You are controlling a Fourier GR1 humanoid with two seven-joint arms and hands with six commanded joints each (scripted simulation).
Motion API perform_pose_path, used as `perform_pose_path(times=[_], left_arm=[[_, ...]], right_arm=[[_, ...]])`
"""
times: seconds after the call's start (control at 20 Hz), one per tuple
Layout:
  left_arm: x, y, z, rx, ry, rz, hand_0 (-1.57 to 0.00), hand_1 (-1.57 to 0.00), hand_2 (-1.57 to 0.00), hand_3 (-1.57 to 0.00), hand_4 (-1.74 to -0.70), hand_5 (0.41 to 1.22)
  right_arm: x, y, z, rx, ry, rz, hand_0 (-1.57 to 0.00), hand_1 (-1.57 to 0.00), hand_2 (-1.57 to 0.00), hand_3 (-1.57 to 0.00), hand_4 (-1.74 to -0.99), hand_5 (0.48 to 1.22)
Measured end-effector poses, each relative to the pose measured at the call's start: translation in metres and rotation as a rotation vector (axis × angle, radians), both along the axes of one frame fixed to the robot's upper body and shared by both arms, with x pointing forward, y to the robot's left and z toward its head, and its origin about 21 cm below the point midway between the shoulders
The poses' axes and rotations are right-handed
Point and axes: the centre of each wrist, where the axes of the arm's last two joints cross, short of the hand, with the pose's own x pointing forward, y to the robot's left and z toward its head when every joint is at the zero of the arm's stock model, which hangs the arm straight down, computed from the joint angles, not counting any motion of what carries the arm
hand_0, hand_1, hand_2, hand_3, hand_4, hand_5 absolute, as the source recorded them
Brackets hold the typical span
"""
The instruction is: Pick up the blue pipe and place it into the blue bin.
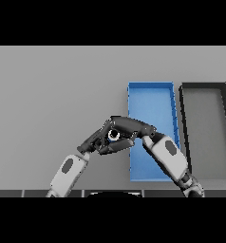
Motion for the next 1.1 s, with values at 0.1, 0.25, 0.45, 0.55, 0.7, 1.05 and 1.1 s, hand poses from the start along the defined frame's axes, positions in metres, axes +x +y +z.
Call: perform_pose_path(times=[0.1,0.25,0.45,0.55,0.7,1.05,1.1], left_arm=[[0.001,0.002,0.000,0.009,-0.002,0.011,-1.57,-1.57,-1.57,-1.43,-1.73,1.221],[-0.001,0.003,0.000,-0.008,-0.043,0.024,-1.57,-1.57,-1.57,-1.45,-1.72,1.221],[0.001,0.012,0.001,0.068,-0.083,0.012,-0.75,-0.69,-0.66,-0.60,-1.28,1.221],[0.002,0.013,0.002,0.114,-0.086,-0.015,-0.48,-0.44,-0.42,-0.38,-1.14,1.132],[0.000,0.013,0.004,0.142,-0.073,0.000,-0.24,-0.22,-0.22,-0.19,-1.02,0.848],[0.003,0.015,-0.003,0.168,-0.003,0.029,-0.05,-0.05,-0.04,-0.04,-0.95,0.513],[0.003,0.016,-0.003,0.150,-0.014,0.033,-0.04,-0.04,-0.04,-0.03,-0.94,0.495]], right_arm=[[0.002,0.001,-0.002,0.016,0.014,0.002,-1.53,-1.53,-1.53,-1.50,-1.721,1.160],[-0.004,0.005,-0.002,0.038,0.022,-0.025,-1.55,-1.55,-1.55,-1.54,-1.731,1.190],[-0.007,0.006,-0.002,0.052,0.012,-0.041,-1.56,-1.56,-1.56,-1.56,-1.737,1.208],[-0.008,0.003,-0.001,0.040,0.022,-0.044,-1.57,-1.57,-1.57,-1.56,-1.738,1.213],[-0.012,0.002,0.001,0.034,0.009,-0.065,-1.57,-1.57,-1.57,-1.57,-1.740,1.217],[-0.013,0.007,-0.004,0.034,0.032,-0.069,-1.57,-1.57,-1.57,-1.57,-1.741,1.220],[-0.012,0.008,-0.001,0.045,0.034,-0.070,-1.57,-1.57,-1.57,-1.57,-1.741,1.220]])
